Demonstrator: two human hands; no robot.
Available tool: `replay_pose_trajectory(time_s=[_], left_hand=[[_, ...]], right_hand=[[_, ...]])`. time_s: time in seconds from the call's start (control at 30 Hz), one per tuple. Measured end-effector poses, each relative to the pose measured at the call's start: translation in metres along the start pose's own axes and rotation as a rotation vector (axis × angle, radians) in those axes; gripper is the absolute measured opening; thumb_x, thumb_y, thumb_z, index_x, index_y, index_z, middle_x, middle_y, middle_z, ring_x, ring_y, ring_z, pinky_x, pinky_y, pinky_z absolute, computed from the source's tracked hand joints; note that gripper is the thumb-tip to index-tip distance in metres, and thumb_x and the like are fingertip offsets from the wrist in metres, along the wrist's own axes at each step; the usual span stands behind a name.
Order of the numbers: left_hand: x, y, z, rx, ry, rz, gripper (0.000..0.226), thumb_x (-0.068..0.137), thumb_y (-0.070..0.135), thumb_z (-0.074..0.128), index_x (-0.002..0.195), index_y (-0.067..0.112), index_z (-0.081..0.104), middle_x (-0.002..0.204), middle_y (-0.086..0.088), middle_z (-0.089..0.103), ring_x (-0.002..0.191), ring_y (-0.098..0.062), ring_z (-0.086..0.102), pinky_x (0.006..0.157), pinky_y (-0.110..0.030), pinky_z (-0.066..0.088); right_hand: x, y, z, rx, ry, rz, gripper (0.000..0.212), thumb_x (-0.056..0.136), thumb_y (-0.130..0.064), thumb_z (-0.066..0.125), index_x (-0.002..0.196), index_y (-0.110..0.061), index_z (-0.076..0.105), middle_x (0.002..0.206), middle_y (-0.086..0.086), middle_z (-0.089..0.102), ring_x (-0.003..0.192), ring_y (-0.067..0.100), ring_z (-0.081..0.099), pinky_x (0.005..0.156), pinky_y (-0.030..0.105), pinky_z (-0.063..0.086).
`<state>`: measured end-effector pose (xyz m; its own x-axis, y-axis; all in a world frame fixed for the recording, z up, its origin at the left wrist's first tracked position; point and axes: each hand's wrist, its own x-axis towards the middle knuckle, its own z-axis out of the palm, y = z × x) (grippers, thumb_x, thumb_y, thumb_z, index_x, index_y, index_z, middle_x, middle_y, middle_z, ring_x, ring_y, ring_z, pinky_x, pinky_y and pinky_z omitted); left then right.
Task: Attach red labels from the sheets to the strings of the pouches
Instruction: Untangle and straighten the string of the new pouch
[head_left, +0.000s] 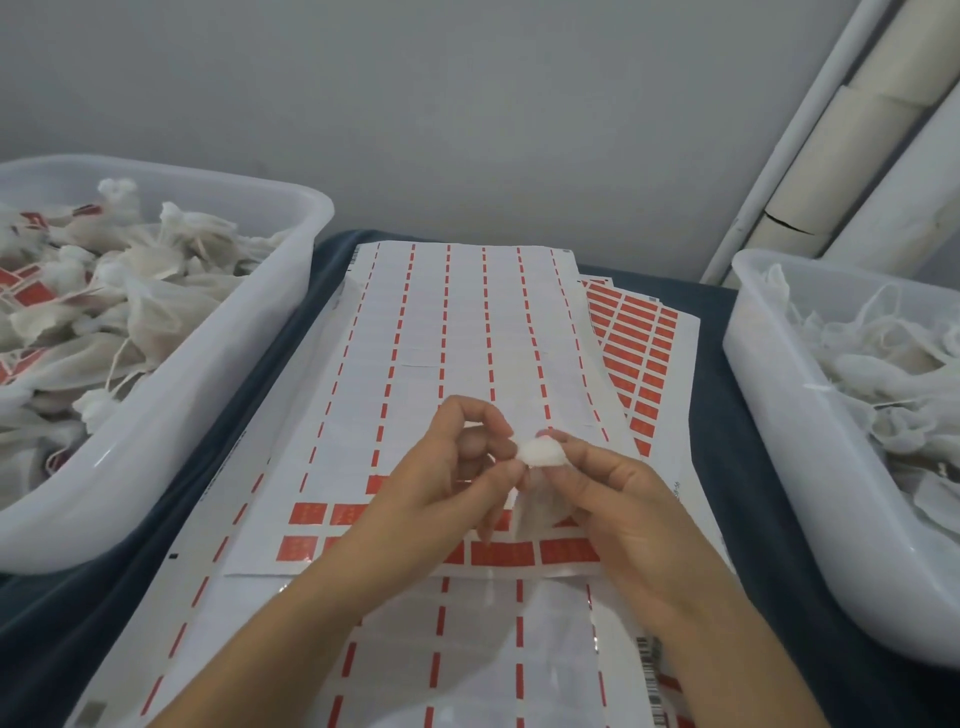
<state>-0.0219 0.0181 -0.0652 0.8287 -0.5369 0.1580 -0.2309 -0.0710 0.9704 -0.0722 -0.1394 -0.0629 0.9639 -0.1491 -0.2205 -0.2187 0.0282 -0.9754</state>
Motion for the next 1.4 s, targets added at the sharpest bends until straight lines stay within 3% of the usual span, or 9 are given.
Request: replay_pose_trajectory(time_s=[0.23, 0.33, 0.47, 0.57, 0.67, 1.03, 1.13, 1.23, 1.4], left_hand=[[-0.001, 0.004, 0.006, -0.082, 0.017, -0.039, 0.020, 0.072, 0.050, 0.045, 0.091, 0.049, 0.036, 0.089, 0.031, 0.059, 0.094, 0.006, 0.057, 0.065, -0.008, 0.047], [-0.002, 0.003, 0.006, -0.234, -0.013, -0.124, 0.031, 0.070, 0.049, 0.052, 0.098, 0.042, 0.042, 0.090, 0.022, 0.063, 0.093, -0.002, 0.062, 0.068, -0.014, 0.050], [-0.001, 0.005, 0.004, -0.474, 0.016, -0.220, 0.045, 0.071, 0.045, 0.071, 0.109, 0.044, 0.046, 0.107, 0.021, 0.061, 0.089, -0.009, 0.065, 0.068, -0.021, 0.053], [-0.001, 0.005, 0.010, -0.055, 0.265, 0.060, 0.032, 0.070, 0.049, 0.068, 0.096, 0.040, 0.051, 0.103, 0.018, 0.056, 0.081, 0.001, 0.059, 0.064, -0.010, 0.049], [-0.002, 0.003, 0.017, 0.285, 0.318, 0.260, 0.015, 0.072, 0.042, 0.062, 0.082, 0.043, 0.050, 0.093, 0.022, 0.050, 0.080, 0.004, 0.052, 0.060, -0.003, 0.044], [-0.003, -0.001, 0.017, 0.300, 0.344, 0.212, 0.004, 0.077, 0.040, 0.054, 0.073, 0.040, 0.055, 0.080, 0.020, 0.056, 0.083, 0.002, 0.054, 0.063, -0.006, 0.046], [-0.001, 0.003, 0.008, -0.005, 0.346, -0.039, 0.013, 0.075, 0.041, 0.063, 0.067, 0.030, 0.064, 0.068, 0.012, 0.060, 0.065, -0.003, 0.056, 0.058, -0.011, 0.047], [0.002, 0.004, -0.004, -0.515, 0.230, -0.311, 0.019, 0.069, 0.034, 0.066, 0.067, 0.015, 0.067, 0.060, -0.002, 0.054, 0.049, -0.008, 0.048, 0.050, -0.015, 0.044], [0.009, 0.001, -0.017, -1.040, 0.217, -0.386, 0.014, 0.064, 0.010, 0.066, 0.074, 0.006, 0.056, 0.064, -0.008, 0.056, 0.042, -0.009, 0.044, 0.038, -0.017, 0.042]], right_hand=[[-0.004, -0.008, -0.002, 0.245, -0.377, 0.099, 0.025, 0.083, -0.025, 0.062, 0.104, -0.015, 0.072, 0.116, -0.002, 0.067, 0.111, 0.014, 0.061, 0.100, 0.033, 0.046], [-0.007, -0.008, 0.000, 0.372, -0.368, 0.075, 0.021, 0.082, -0.022, 0.060, 0.096, -0.024, 0.075, 0.111, -0.004, 0.070, 0.109, 0.014, 0.062, 0.102, 0.038, 0.044], [-0.007, -0.008, 0.004, 0.441, -0.238, 0.078, 0.020, 0.076, -0.025, 0.060, 0.087, -0.028, 0.077, 0.099, -0.004, 0.073, 0.097, 0.015, 0.068, 0.089, 0.035, 0.052], [-0.007, -0.007, 0.004, 0.378, -0.108, 0.073, 0.022, 0.066, -0.031, 0.066, 0.085, -0.029, 0.077, 0.101, -0.006, 0.072, 0.106, 0.021, 0.064, 0.096, 0.039, 0.048], [-0.008, -0.006, 0.008, 0.314, -0.036, 0.036, 0.022, 0.063, -0.033, 0.066, 0.082, -0.032, 0.077, 0.097, -0.009, 0.072, 0.109, 0.022, 0.058, 0.099, 0.040, 0.045], [-0.006, -0.003, 0.009, 0.187, -0.029, -0.007, 0.032, 0.056, -0.044, 0.069, 0.086, -0.035, 0.075, 0.094, -0.011, 0.071, 0.099, 0.017, 0.063, 0.085, 0.030, 0.052], [-0.004, -0.004, 0.005, 0.182, -0.056, 0.011, 0.036, 0.057, -0.041, 0.070, 0.092, -0.037, 0.073, 0.098, -0.015, 0.070, 0.099, 0.013, 0.062, 0.079, 0.026, 0.054], [-0.003, -0.005, 0.004, 0.183, -0.107, 0.019, 0.047, 0.054, -0.042, 0.071, 0.101, -0.040, 0.070, 0.108, -0.019, 0.066, 0.109, 0.014, 0.057, 0.091, 0.031, 0.051], [0.000, -0.005, 0.002, 0.258, -0.147, 0.048, 0.042, 0.060, -0.033, 0.067, 0.102, -0.040, 0.070, 0.100, -0.018, 0.069, 0.110, 0.018, 0.056, 0.095, 0.035, 0.048]])
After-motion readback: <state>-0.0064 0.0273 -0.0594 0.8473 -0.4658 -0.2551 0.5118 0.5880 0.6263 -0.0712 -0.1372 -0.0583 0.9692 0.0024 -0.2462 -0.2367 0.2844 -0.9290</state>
